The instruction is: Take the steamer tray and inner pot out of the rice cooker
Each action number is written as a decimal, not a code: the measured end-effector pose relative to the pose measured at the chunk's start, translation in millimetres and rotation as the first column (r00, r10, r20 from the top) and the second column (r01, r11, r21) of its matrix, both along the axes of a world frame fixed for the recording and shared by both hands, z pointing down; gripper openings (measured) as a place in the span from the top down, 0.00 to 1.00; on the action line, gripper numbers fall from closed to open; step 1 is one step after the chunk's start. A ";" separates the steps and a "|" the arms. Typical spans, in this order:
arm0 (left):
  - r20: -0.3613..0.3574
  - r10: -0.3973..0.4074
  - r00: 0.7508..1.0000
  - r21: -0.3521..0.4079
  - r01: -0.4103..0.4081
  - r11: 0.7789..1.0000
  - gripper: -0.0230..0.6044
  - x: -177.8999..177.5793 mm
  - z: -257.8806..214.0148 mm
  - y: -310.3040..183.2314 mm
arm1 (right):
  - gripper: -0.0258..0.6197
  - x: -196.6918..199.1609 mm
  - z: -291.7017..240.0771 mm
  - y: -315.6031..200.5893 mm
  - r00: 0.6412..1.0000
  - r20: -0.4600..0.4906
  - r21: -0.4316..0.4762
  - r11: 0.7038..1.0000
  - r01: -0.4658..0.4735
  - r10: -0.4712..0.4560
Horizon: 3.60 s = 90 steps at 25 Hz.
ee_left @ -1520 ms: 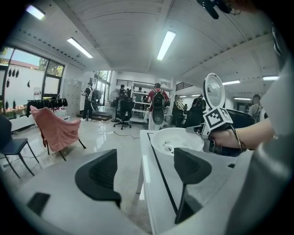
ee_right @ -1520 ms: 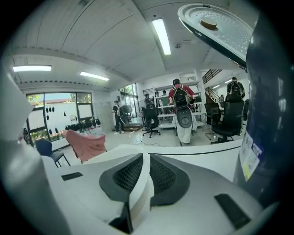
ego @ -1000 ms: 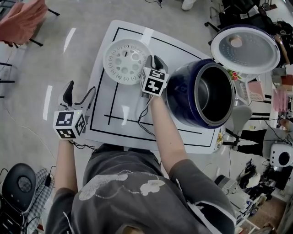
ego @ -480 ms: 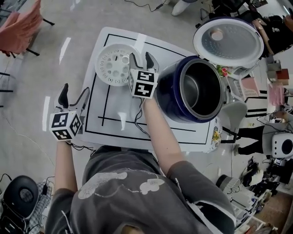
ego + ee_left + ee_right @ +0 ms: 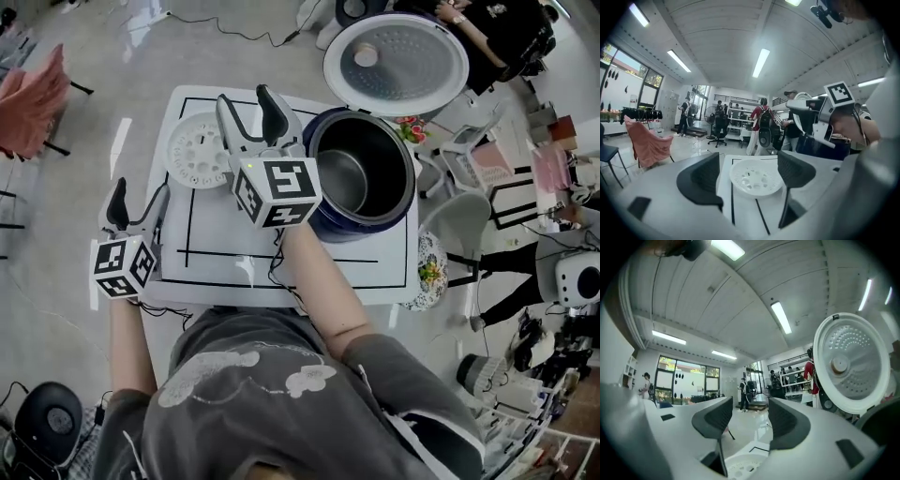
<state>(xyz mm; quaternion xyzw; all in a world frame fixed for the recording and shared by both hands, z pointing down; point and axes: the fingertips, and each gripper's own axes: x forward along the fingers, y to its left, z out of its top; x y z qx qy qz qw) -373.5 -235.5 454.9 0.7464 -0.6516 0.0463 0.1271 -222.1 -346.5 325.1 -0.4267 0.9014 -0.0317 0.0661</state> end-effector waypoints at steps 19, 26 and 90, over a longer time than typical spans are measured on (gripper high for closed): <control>0.089 0.295 0.951 0.159 -0.306 0.939 0.34 225.4 -105.0 -43.3 | 0.58 295.3 -10.3 10.4 0.876 -0.461 -0.048 0.981 -0.186 0.144; 0.101 0.299 0.949 0.124 -0.310 0.942 0.34 266.3 -100.1 -55.4 | 0.55 326.0 63.0 -7.4 0.814 -0.580 -0.240 0.959 -0.149 -0.019; 0.468 0.552 0.690 -0.462 -0.342 0.818 0.81 333.9 -24.3 -174.2 | 0.80 310.4 46.2 -41.7 0.668 -0.743 -0.145 0.983 -0.117 -0.030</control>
